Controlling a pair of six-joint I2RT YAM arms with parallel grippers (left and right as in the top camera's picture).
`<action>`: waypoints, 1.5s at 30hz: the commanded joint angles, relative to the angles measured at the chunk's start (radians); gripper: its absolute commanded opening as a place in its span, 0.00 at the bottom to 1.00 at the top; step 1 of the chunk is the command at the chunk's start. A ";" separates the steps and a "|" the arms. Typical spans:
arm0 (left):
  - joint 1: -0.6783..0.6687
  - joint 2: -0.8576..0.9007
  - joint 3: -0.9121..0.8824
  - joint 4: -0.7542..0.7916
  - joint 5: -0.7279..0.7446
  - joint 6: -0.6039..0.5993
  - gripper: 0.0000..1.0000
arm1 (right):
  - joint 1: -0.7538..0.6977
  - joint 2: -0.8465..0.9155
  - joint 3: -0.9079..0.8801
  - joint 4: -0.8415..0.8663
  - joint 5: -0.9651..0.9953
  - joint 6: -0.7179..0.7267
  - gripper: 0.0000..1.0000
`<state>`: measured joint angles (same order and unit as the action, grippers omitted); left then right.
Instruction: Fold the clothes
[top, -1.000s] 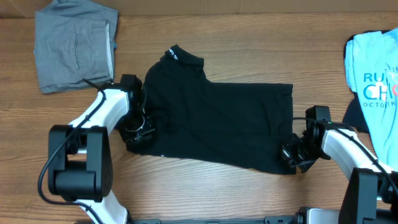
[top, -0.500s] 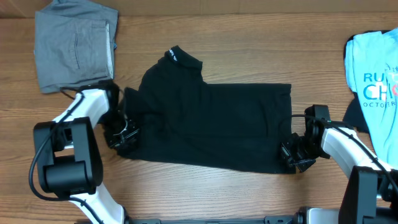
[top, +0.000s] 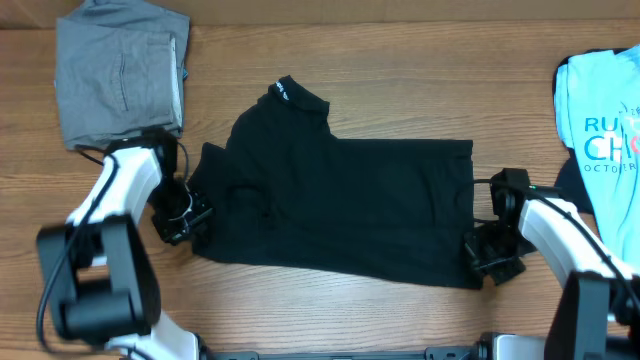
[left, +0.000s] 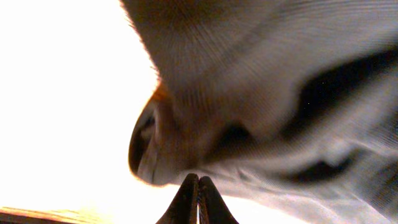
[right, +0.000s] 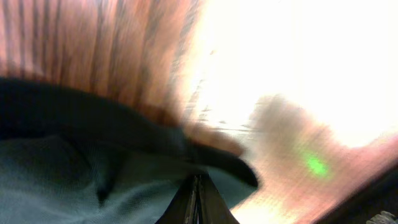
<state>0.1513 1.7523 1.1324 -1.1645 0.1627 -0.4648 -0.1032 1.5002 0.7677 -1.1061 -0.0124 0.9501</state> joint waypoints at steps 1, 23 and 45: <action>0.006 -0.157 0.000 -0.006 -0.016 -0.034 0.09 | -0.003 -0.108 0.064 -0.019 0.087 0.029 0.04; -0.396 -0.155 0.276 0.416 0.069 -0.034 1.00 | -0.003 -0.166 0.392 0.112 -0.251 -0.469 1.00; -0.514 0.598 0.907 0.410 -0.266 0.163 1.00 | -0.003 0.103 0.379 0.099 -0.160 -0.396 1.00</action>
<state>-0.3500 2.2940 2.0182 -0.7662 -0.0277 -0.3359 -0.1043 1.6020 1.1404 -1.0145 -0.1967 0.5201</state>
